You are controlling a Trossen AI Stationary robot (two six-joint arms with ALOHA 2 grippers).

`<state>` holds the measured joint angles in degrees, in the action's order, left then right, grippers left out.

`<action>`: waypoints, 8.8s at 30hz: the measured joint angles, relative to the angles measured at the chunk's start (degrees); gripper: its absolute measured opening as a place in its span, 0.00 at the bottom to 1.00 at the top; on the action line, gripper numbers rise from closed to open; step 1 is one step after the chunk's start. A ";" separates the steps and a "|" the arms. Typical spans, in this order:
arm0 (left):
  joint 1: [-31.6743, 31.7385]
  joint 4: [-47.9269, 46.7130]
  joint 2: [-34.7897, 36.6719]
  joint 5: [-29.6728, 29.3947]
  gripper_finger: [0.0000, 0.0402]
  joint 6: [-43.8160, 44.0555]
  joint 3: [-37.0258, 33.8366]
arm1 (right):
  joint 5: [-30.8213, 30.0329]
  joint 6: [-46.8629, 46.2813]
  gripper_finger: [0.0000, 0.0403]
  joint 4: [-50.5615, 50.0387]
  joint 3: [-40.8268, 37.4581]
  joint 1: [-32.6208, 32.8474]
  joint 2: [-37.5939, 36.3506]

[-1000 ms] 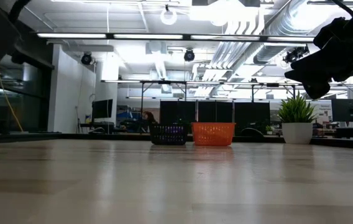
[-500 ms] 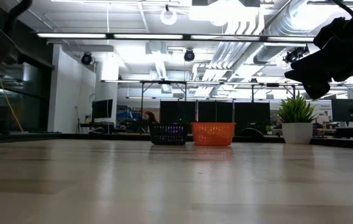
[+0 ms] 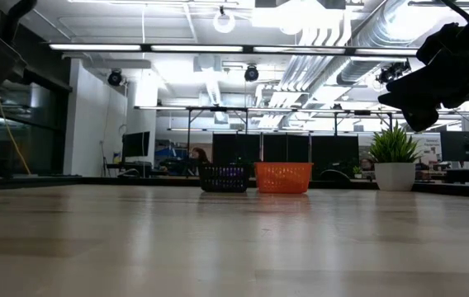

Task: Sort spring keychains
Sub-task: Put the purple spring keychain in the black bin, then put the orange spring keychain in the orange bin

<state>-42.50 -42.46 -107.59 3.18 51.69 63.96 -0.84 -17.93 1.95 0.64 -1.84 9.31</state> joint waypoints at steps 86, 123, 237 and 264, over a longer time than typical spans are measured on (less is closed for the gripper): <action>68.07 -20.08 -8.78 -5.07 0.31 -25.25 41.69 | -0.01 0.02 0.33 -0.01 0.00 0.00 0.05; 19.97 -13.70 11.64 2.29 0.01 3.42 9.78 | -0.03 0.02 0.33 0.00 0.00 0.02 0.51; 53.73 10.64 7.69 -12.21 0.03 -19.96 16.55 | 0.00 0.01 0.33 -0.01 0.00 0.01 0.51; 64.28 -7.47 -18.88 -8.24 0.17 -25.93 57.42 | -0.02 0.00 0.33 -0.01 0.00 0.00 0.53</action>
<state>21.78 -49.93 -126.47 -5.06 25.76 121.38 -0.86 -17.93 1.93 0.64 -1.85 9.84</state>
